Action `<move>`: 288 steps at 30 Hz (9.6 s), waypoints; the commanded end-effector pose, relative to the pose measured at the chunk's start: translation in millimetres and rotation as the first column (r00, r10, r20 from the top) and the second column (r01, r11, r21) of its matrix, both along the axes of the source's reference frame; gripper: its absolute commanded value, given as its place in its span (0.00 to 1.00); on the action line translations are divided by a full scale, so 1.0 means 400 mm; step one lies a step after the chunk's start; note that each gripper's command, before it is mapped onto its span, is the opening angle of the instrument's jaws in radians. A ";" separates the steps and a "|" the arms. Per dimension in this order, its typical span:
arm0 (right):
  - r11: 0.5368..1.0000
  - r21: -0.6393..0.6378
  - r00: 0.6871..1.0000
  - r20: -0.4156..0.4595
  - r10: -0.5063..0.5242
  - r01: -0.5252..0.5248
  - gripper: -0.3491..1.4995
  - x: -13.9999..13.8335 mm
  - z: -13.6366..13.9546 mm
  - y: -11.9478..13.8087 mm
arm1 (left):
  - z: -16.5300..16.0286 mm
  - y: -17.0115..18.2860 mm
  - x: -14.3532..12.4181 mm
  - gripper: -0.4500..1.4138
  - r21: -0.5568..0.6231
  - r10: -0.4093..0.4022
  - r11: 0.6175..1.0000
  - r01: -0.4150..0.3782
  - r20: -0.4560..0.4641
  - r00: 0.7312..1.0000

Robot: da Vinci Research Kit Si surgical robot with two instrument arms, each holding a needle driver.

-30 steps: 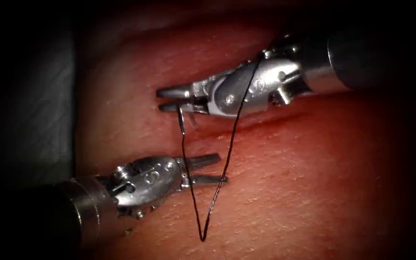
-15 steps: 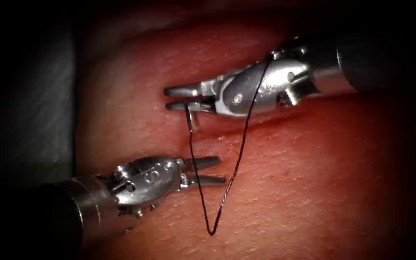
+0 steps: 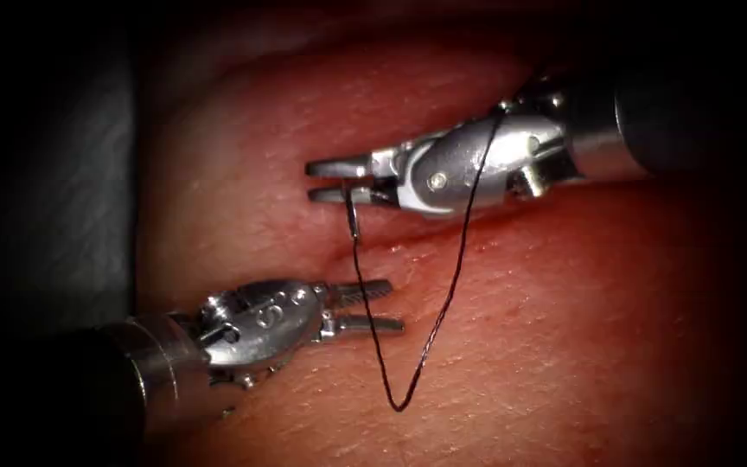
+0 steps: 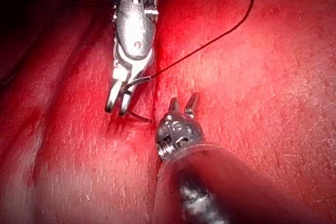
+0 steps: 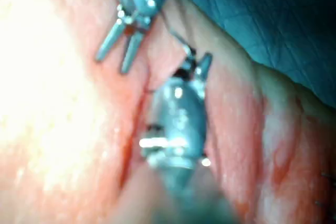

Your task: Wound Closure

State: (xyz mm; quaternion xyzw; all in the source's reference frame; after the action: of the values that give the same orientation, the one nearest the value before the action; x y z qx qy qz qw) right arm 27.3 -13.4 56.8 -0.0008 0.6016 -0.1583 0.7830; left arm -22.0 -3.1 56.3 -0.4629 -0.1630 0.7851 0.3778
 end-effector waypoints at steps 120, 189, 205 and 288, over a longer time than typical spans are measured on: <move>0.963 0.086 0.967 0.027 0.253 -0.254 0.00 0.0059 -0.0053 0.0103 | 0.0018 0.0005 -0.0019 0.24 -0.012 -0.051 0.999 0.051 -0.007 0.999; 0.752 0.566 0.930 0.326 0.171 -0.337 0.00 0.0203 -0.0029 0.0188 | 0.0017 -0.0005 -0.0022 0.18 -0.002 -0.030 1.000 0.030 0.011 1.000; 0.550 0.746 0.917 0.384 0.106 -0.376 0.00 0.0187 -0.0020 0.0166 | 0.0016 -0.0007 -0.0020 0.18 0.002 -0.021 1.000 0.021 0.011 1.000; 0.426 0.625 0.745 0.631 0.218 -0.654 0.00 0.0068 -0.0008 0.0082 | 0.0013 -0.0012 -0.0019 0.17 0.017 -0.002 1.000 0.002 0.010 1.000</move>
State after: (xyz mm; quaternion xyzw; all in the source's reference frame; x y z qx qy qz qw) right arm 29.4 -9.3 56.0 0.2352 0.3771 0.3618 0.8195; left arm -22.2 -3.3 56.1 -0.4639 -0.1707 0.7814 0.3809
